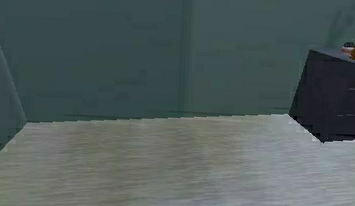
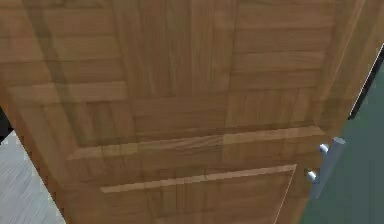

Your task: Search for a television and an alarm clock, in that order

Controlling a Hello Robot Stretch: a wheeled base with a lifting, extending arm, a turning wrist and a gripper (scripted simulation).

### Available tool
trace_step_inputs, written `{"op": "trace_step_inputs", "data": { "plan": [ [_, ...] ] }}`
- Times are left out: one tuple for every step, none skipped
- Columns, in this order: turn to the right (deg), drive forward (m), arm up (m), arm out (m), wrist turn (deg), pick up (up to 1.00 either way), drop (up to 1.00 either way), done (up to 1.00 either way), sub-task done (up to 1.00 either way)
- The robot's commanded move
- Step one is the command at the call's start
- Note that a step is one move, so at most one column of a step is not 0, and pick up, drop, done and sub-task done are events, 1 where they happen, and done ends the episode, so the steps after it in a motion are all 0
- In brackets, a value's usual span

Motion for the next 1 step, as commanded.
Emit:
{"op": "trace_step_inputs", "data": {
  "plan": [
    [0.0,0.5,0.0,0.0,0.0,0.0,0.0,0.0,0.0]
  ]
}}
